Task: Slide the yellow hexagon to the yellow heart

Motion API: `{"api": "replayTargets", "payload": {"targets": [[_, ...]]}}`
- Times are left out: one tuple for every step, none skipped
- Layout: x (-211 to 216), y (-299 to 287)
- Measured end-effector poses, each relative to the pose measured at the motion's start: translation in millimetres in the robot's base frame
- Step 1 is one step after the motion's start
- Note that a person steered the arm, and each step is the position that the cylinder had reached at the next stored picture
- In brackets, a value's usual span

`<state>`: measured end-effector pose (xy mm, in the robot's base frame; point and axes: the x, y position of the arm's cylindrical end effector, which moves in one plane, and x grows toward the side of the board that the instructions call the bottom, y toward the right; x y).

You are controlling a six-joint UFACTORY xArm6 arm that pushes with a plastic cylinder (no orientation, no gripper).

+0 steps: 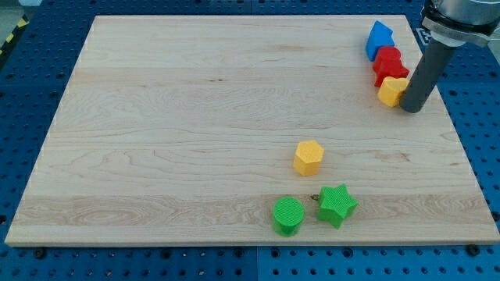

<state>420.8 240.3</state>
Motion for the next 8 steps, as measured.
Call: {"api": "replayTargets", "payload": {"targets": [[0, 8], [5, 23], [22, 18], [24, -10], [31, -55], [42, -110], [42, -165], [62, -196]]}}
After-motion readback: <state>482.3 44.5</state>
